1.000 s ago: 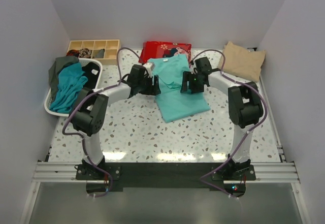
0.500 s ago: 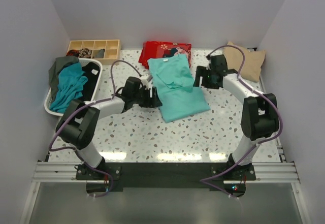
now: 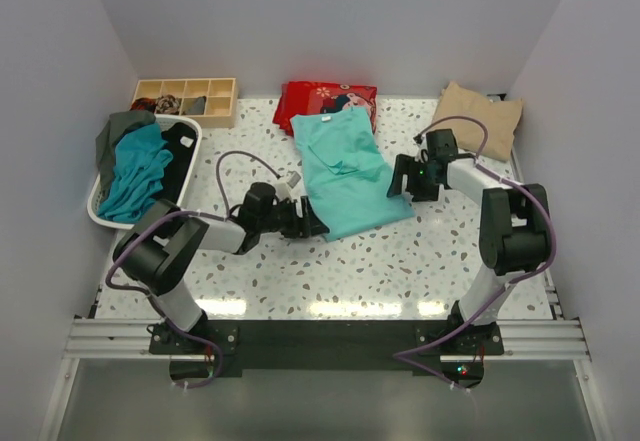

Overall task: Fold and stack the t-shirts
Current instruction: Grab one side of the 2/3 rectangular tshirt with both arms

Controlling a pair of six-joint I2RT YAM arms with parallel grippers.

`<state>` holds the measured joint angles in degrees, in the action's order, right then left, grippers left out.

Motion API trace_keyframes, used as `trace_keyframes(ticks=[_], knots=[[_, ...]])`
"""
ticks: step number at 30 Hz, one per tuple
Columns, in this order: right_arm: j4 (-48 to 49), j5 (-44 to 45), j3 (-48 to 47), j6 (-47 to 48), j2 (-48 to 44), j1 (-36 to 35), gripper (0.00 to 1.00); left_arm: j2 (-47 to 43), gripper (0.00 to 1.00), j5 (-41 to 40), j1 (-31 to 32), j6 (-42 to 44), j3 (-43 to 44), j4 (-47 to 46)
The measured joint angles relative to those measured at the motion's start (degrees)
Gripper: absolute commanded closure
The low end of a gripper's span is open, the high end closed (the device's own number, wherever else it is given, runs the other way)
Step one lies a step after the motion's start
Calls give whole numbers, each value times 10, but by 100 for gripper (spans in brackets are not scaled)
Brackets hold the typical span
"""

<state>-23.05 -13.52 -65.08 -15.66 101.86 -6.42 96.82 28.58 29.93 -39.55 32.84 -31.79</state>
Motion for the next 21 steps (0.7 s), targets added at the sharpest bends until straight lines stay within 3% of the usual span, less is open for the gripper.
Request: trace_keyframes(ticks=[4, 9, 11, 12, 13, 15, 16, 18, 21], knots=[[7, -27, 34, 1, -3, 0, 21, 15, 28, 10, 23, -19, -6, -37], [40, -50, 62, -1, -14, 4, 33, 25, 35, 11, 40, -30, -15, -67], [62, -68, 79, -4, -19, 5, 40, 25, 42, 5, 41, -31, -21, -74], [72, -80, 88, -8, -21, 5, 48, 25, 46, -1, 43, -31, -23, -75], [82, -93, 97, -11, -23, 5, 53, 25, 58, -8, 44, -31, -25, -75], [102, -115, 115, -17, -25, 5, 66, 25, 70, -21, 46, -30, -28, -74], [112, -129, 126, -20, -25, 5, 71, 25, 81, -30, 48, -30, -29, -69], [128, -158, 146, -28, -26, 5, 75, 26, 97, -45, 49, -27, -33, -59], [145, -189, 173, -41, -32, -2, 80, 23, 100, -60, 50, -26, -33, -43]])
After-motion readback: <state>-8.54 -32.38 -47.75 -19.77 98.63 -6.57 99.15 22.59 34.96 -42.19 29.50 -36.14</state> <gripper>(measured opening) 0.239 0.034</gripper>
